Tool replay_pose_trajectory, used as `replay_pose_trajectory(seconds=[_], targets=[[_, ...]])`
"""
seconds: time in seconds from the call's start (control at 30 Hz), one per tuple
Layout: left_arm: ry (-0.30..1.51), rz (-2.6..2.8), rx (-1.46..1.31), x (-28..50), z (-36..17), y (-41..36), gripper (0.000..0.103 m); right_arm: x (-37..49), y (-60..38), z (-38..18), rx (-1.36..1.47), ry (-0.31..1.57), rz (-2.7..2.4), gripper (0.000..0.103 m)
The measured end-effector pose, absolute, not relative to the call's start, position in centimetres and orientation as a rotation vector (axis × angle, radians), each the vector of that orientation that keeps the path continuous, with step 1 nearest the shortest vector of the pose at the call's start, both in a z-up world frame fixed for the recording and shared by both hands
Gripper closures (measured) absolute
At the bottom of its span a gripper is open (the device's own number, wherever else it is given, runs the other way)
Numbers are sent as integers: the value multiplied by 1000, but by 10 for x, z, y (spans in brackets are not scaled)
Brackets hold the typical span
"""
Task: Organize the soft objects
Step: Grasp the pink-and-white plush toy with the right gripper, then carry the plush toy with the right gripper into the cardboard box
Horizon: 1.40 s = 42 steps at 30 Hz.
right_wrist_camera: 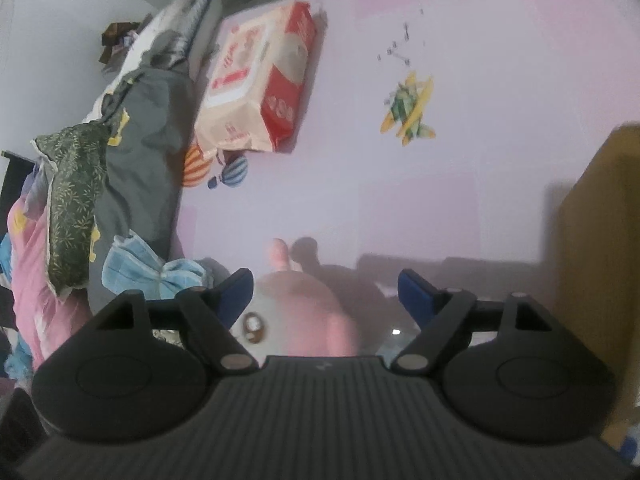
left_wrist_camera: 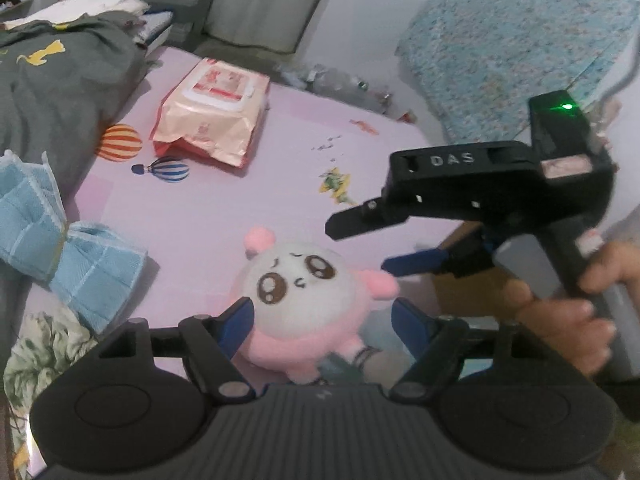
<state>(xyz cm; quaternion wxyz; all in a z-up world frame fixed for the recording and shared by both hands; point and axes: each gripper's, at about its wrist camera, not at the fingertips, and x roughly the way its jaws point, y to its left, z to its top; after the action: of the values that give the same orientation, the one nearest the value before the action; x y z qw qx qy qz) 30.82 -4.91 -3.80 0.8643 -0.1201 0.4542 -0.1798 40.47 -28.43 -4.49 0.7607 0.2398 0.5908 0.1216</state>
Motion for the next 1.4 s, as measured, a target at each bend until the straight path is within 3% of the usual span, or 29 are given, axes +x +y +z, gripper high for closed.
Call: replay_pose_trajectory(seconds=[0.4, 0.67, 1.17, 1.4], targets=[[1079, -308, -234, 337, -57, -61, 22, 411, -267, -72, 604, 1393, 346, 22], [1060, -292, -255, 331, -45, -60, 24, 404, -259, -69, 629, 1377, 371, 28], [791, -515, -194, 246, 78, -116, 24, 315, -334, 54, 715, 1080, 462, 29], [768, -744, -128, 199, 91, -188, 24, 222, -431, 78, 782, 956, 346, 29]])
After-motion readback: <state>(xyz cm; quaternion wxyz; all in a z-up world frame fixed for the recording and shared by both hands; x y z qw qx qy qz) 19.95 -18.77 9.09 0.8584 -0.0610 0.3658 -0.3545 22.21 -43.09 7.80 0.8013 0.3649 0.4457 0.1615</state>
